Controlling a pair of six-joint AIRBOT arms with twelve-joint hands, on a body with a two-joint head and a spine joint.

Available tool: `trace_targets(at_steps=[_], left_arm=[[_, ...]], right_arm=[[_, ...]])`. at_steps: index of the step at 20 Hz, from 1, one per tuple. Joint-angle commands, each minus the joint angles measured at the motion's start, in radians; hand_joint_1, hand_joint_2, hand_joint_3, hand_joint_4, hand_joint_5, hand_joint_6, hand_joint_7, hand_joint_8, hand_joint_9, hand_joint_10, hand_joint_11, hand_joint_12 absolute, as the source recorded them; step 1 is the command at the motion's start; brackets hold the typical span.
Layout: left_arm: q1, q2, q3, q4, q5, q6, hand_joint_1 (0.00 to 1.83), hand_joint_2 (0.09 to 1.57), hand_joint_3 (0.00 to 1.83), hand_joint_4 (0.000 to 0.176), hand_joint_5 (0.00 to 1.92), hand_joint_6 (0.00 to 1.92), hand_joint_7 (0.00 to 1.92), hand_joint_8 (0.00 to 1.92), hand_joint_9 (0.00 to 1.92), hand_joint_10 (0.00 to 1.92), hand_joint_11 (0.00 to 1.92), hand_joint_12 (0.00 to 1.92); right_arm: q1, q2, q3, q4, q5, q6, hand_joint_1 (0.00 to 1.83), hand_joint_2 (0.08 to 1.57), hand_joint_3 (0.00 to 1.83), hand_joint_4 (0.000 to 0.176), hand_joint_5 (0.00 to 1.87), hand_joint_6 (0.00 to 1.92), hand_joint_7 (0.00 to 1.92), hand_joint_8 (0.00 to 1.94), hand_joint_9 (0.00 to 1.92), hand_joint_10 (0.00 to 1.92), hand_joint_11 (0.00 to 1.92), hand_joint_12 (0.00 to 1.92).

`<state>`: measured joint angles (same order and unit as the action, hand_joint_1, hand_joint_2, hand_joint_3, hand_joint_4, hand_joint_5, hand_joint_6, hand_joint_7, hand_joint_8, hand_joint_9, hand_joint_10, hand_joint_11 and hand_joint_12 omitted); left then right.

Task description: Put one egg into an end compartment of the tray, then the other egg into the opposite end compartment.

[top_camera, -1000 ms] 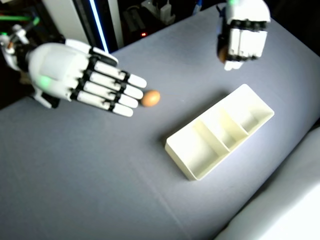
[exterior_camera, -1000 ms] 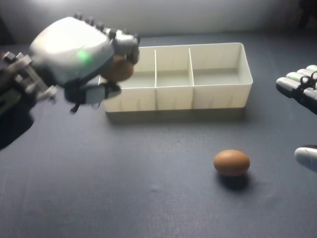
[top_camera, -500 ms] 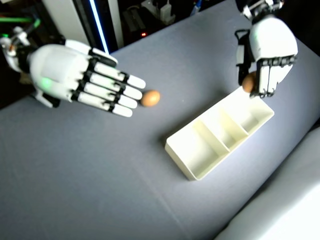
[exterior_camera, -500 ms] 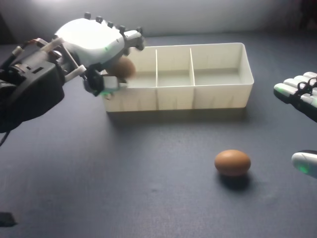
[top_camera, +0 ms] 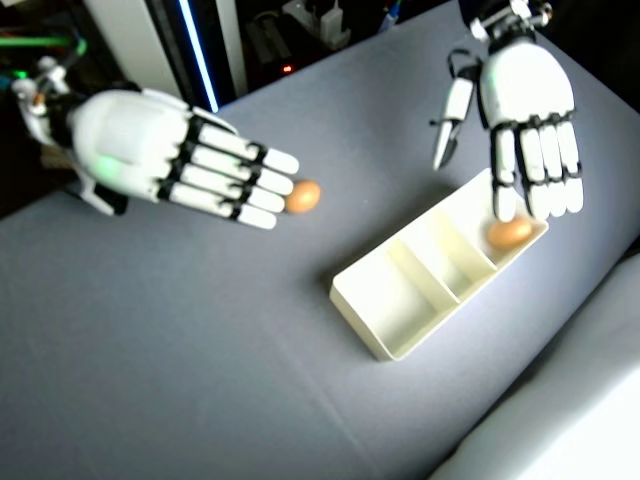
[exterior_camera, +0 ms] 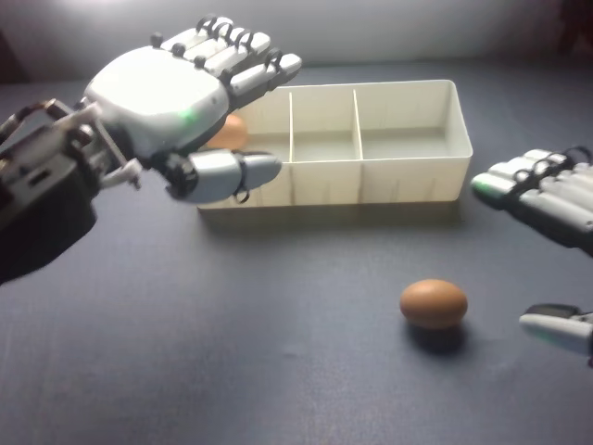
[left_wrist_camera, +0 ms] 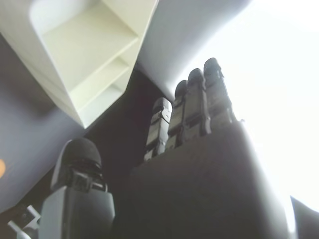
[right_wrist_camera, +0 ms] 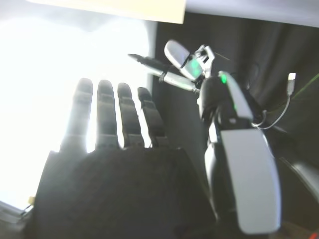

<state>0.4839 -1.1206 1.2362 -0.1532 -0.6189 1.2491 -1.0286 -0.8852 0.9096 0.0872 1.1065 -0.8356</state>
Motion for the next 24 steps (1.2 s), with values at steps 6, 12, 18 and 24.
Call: trace_targets(at_steps=[6, 12, 18, 24], left_arm=[[0.143, 0.121, -0.099, 0.078, -0.365, -0.144, 0.42, 1.5, 0.01, 0.096, 0.04, 0.02, 0.0, 0.0, 0.0, 0.0, 0.0, 0.0], [0.288, 0.221, -0.196, 0.08, -0.512, -0.168, 0.41, 1.47, 0.0, 0.052, 0.14, 0.02, 0.0, 0.0, 0.0, 0.0, 0.0, 0.0], [0.327, 0.23, -0.196, 0.094, -0.555, -0.236, 0.33, 1.5, 0.0, 0.027, 0.13, 0.0, 0.0, 0.0, 0.0, 0.0, 0.0, 0.0], [0.346, 0.243, -0.203, 0.096, -0.589, -0.248, 0.4, 1.49, 0.0, 0.044, 0.18, 0.01, 0.0, 0.0, 0.0, 0.0, 0.0, 0.0]], right_arm=[[0.089, -0.068, 0.065, -0.047, -0.09, 0.007, 0.69, 1.17, 0.0, 0.0, 0.05, 0.2, 0.12, 0.01, 0.0, 0.47, 0.0, 1.21], [0.151, -0.165, 0.139, -0.043, -0.214, -0.008, 0.7, 1.15, 0.0, 0.0, 0.09, 0.2, 0.14, 0.0, 0.0, 0.47, 0.0, 1.21], [0.182, -0.229, 0.204, -0.024, -0.298, -0.01, 0.52, 1.37, 0.01, 0.0, 0.33, 0.28, 0.59, 0.28, 0.07, 1.23, 0.0, 1.78], [0.241, -0.233, 0.209, -0.043, -0.251, -0.01, 1.19, 1.29, 0.0, 0.0, 0.56, 1.44, 0.81, 1.52, 0.53, 1.79, 0.14, 1.92]])
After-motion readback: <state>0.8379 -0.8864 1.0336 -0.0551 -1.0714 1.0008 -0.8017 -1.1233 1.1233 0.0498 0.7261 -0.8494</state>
